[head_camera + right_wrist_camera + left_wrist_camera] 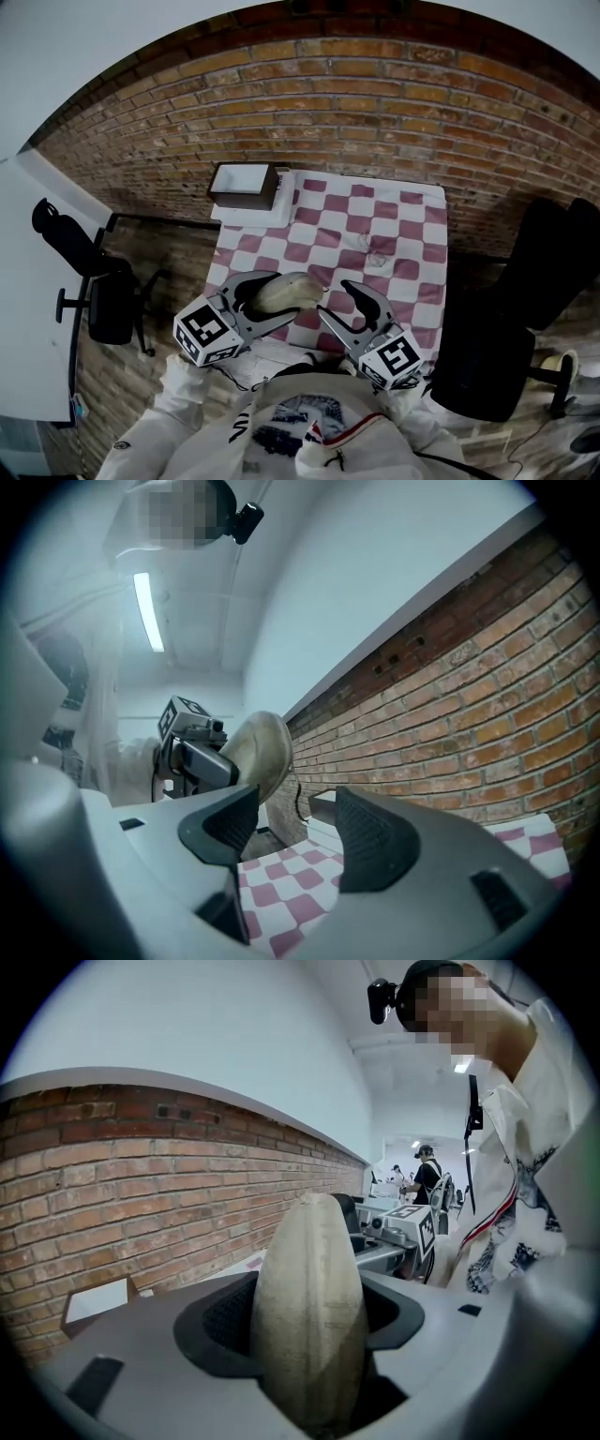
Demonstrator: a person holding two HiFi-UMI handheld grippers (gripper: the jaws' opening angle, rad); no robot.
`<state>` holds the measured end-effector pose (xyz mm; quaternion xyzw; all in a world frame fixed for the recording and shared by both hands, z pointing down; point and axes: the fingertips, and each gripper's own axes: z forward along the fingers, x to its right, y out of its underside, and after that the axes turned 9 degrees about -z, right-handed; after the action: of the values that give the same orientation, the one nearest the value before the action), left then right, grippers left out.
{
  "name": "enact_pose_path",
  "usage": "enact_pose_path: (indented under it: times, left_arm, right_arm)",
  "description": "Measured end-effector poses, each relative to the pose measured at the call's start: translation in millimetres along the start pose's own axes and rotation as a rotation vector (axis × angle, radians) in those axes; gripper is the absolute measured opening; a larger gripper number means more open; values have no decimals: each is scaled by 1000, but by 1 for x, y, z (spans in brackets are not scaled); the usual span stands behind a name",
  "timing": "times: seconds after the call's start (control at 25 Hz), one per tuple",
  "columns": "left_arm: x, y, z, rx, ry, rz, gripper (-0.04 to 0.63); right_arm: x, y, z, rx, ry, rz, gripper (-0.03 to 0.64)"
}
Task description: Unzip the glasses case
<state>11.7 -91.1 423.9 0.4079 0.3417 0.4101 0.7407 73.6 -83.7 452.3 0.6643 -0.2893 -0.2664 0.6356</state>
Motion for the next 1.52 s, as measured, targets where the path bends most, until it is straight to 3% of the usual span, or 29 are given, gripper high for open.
enact_pose_path:
  times: [0.24,0.52,1.52]
  left_arm:
    - [7,-1,0,-15,3,-3,291]
    - [14,0,3,-21,18,-9,291]
    - [15,3,8,-40,53,-24,291]
  right_arm:
    - [-1,2,0,-22,22,-40,253]
    - [-7,-4,4,-34,66,-158,211]
    - [-1,-5,13,-26,115,-176,63]
